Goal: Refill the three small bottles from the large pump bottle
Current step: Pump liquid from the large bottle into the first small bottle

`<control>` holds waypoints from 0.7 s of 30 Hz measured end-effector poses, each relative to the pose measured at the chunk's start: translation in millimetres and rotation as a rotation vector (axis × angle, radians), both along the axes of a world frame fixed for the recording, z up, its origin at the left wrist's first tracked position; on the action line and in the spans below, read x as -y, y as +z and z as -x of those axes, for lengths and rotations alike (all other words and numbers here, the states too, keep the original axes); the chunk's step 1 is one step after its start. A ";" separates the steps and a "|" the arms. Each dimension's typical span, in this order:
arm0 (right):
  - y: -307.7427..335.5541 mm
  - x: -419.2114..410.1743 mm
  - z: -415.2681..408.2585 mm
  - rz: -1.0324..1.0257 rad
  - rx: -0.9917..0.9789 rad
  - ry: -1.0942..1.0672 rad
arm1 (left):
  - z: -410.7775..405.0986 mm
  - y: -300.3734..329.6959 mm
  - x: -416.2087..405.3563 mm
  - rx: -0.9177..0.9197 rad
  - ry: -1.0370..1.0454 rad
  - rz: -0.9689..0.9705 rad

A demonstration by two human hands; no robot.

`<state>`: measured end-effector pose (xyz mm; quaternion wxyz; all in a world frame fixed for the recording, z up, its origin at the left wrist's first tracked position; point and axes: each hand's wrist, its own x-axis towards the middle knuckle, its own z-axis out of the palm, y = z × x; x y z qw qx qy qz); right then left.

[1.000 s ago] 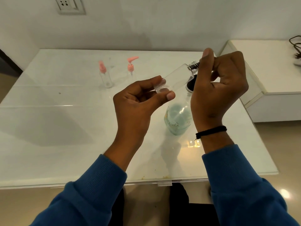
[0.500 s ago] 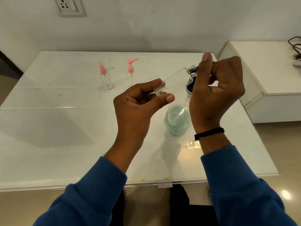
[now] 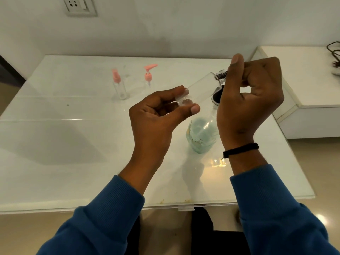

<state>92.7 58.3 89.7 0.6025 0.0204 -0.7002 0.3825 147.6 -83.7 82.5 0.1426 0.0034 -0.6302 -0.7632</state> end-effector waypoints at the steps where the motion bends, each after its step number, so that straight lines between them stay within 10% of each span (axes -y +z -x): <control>1: 0.0 0.1 0.0 -0.007 0.000 -0.005 | 0.4 0.1 0.2 0.000 -0.001 -0.005; 21: -1.4 0.8 0.6 -0.011 0.001 -0.003 | 1.0 -1.9 -1.0 0.013 0.005 -0.012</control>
